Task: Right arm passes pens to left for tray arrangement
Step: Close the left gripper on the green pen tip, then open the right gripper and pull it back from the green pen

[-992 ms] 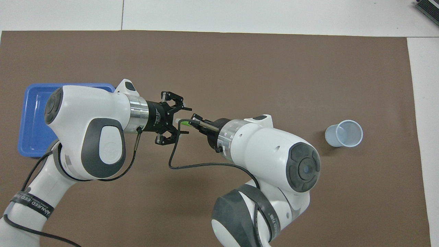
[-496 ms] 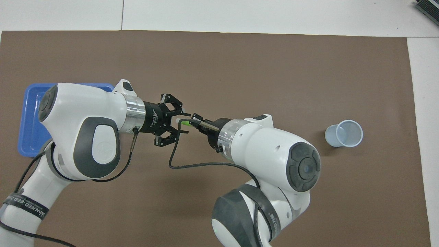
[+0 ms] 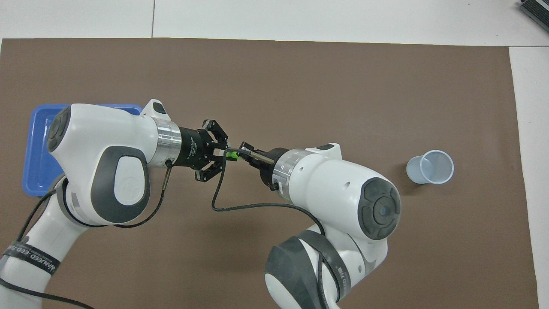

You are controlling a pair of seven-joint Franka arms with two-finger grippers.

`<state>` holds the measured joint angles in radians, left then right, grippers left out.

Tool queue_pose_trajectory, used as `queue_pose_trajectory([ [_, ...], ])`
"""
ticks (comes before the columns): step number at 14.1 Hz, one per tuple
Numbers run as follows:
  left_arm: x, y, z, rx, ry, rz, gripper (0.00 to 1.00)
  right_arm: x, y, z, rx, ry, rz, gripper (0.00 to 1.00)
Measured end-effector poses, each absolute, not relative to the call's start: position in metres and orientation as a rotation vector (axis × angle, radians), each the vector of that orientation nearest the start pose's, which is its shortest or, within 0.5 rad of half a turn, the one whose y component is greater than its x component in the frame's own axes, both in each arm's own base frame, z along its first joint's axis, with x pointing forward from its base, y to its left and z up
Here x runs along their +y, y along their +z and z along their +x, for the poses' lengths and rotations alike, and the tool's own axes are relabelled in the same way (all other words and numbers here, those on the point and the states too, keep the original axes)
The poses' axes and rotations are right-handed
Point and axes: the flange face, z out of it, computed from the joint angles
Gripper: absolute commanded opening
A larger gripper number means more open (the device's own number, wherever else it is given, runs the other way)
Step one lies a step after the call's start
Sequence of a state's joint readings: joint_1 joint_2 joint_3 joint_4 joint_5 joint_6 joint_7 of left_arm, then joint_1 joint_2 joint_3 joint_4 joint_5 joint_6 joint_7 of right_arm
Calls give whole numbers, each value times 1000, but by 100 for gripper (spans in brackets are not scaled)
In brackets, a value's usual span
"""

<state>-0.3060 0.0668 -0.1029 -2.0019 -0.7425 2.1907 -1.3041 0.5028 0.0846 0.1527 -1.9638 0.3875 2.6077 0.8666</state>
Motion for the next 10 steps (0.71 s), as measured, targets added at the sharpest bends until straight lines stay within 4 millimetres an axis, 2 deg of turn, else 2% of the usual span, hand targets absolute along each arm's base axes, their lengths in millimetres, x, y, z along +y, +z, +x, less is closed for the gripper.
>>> queue_pose_trajectory([
  [5, -251, 445, 528, -2133, 759, -2842, 0, 371, 493, 495, 617, -249, -2458, 0],
  [6, -251, 445, 528, -2128, 759, -2846, 0, 371, 493, 495, 618, -248, -2457, 22],
  [7, -250, 446, 528, -2116, 757, -2857, 0, 371, 493, 495, 620, -245, -2455, 49],
  [8, -250, 445, 527, -2077, 772, -2875, 0, 368, 493, 497, 627, -248, -2453, 85],
  [9, -247, 446, 525, -2047, 790, -2884, 0, 363, 492, 501, 641, -252, -2451, 100],
  [10, -243, 446, 526, -2032, 801, -2888, 0, 358, 492, 504, 653, -256, -2449, 100],
])
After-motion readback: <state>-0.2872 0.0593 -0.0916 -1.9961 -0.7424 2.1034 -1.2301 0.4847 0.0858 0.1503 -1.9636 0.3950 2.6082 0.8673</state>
